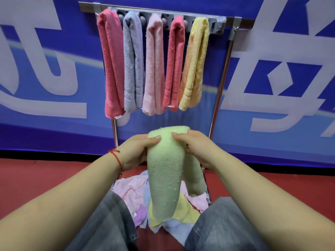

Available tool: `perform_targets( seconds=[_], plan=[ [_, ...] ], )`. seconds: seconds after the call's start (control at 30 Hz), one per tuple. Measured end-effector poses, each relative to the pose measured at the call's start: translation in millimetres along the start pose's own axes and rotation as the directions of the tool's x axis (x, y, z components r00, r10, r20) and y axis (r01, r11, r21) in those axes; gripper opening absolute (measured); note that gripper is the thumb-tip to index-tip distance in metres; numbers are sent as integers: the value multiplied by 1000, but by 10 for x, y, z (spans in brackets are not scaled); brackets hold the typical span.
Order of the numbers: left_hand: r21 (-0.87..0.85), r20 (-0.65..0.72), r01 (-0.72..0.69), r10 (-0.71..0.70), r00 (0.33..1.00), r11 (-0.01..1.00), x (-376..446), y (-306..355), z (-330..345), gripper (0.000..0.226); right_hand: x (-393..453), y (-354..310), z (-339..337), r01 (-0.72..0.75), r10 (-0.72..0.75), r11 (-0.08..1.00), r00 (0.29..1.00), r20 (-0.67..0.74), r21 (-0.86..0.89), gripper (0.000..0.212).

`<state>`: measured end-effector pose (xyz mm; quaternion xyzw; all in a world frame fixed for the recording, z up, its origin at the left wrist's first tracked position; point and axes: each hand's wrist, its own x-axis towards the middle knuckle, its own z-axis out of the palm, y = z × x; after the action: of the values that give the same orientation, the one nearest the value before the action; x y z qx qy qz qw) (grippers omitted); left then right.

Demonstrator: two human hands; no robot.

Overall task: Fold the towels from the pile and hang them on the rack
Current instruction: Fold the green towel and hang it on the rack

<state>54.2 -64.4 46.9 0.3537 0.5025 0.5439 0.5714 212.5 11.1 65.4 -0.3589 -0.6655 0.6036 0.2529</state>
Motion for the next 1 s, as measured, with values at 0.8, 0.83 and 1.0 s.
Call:
perform_targets(
  seconds=[0.8,0.83,1.0],
  plan=[
    [0,108,-46,45,993,999,13,523,227,23,-145,-29,176,349,-411,911,810,-419,-219,30],
    [9,107,-53,52,993,999,33,543,236,23,-142,-73,146,359,-430,902,797,-423,-241,30],
    [275,0,-121,126,992,954,186,573,373,36,-100,-314,-81,322,-485,855,774,-406,-407,19]
  ],
)
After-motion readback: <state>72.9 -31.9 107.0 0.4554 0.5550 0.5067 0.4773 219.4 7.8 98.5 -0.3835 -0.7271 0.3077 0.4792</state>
